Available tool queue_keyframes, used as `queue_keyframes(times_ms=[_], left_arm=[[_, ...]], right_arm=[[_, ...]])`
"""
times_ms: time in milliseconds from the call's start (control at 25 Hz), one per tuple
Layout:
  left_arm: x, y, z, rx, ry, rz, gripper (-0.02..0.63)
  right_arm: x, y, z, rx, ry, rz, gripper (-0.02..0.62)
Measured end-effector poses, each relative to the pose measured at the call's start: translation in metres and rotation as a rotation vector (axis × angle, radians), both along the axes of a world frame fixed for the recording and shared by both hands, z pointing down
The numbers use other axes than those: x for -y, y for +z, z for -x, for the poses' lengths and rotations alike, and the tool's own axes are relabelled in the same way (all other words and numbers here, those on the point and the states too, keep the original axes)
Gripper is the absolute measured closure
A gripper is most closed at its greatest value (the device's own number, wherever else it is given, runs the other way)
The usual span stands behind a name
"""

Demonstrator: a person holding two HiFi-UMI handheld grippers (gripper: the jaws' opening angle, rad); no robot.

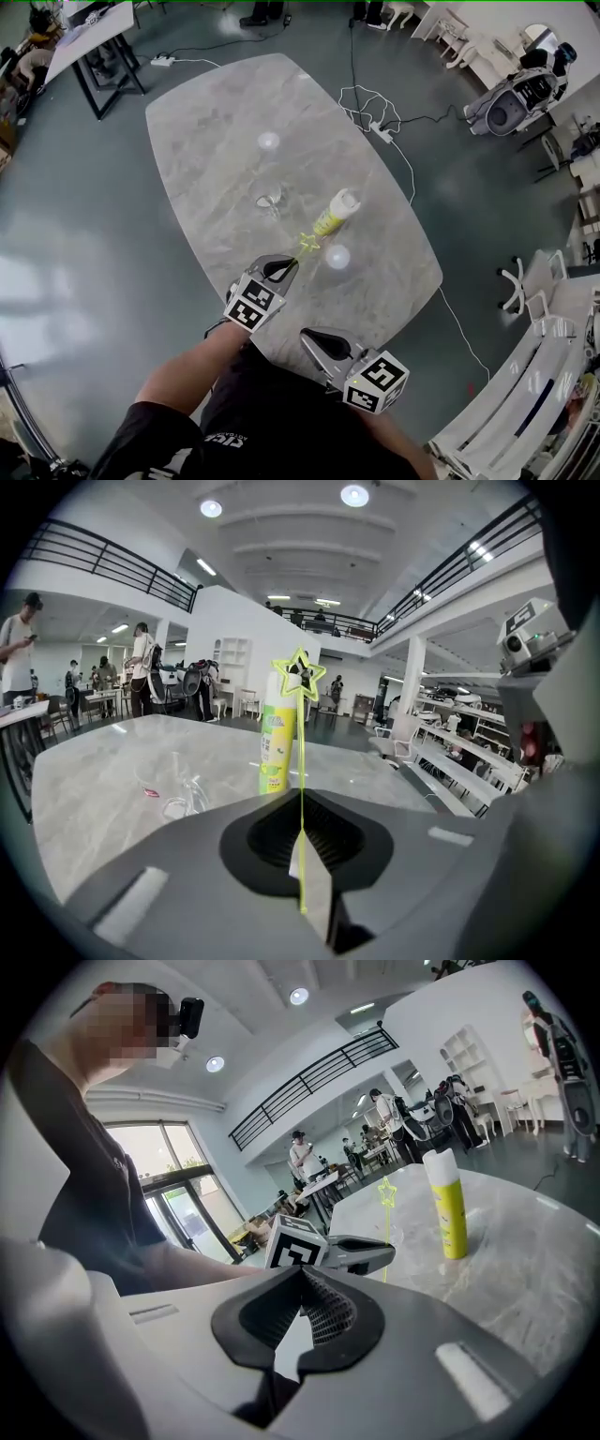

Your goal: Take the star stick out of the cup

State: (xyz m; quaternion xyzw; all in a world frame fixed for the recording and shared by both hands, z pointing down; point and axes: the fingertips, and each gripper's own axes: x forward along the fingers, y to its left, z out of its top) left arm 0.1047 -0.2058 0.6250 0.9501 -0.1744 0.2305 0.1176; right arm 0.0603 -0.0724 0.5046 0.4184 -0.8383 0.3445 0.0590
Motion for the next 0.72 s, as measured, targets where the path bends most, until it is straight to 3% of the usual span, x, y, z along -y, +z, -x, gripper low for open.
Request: queue_keyframes(times_ms=[720], left_arm=[[0.024,0.084,-0.024,0.106,0.105,0.085,0.591]], right_arm=[[0.033,0.026,-0.023,-0.043,0.066,0.070,0.583]])
